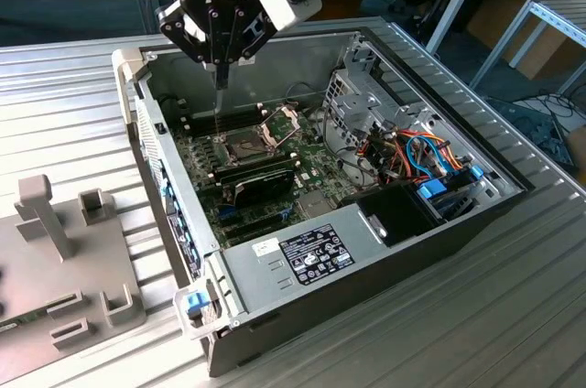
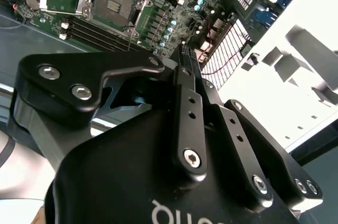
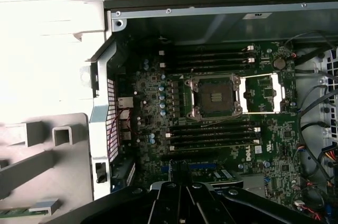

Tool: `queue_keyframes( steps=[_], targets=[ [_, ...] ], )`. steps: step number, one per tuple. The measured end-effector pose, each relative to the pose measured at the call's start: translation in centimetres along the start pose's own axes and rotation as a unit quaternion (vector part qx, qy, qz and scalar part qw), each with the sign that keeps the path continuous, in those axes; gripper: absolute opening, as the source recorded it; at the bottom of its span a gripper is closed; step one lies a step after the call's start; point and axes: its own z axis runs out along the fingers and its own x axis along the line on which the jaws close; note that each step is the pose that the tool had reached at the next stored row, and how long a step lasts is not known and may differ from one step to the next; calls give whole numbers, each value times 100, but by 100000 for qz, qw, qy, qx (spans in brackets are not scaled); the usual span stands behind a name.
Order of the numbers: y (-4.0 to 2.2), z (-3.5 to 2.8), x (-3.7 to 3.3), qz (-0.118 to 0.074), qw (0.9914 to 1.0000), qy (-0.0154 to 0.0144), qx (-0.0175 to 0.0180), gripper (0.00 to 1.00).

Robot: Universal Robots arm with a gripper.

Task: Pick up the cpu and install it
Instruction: 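Reach for the cpu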

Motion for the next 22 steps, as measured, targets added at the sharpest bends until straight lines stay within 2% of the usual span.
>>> queue_keyframes(
  steps=[16, 22],
  targets=[
    [-7, -2, 88, -3, 100000, 0, 1, 11],
    [-7, -3, 100, 0, 100000, -3, 0, 11]
  ],
)
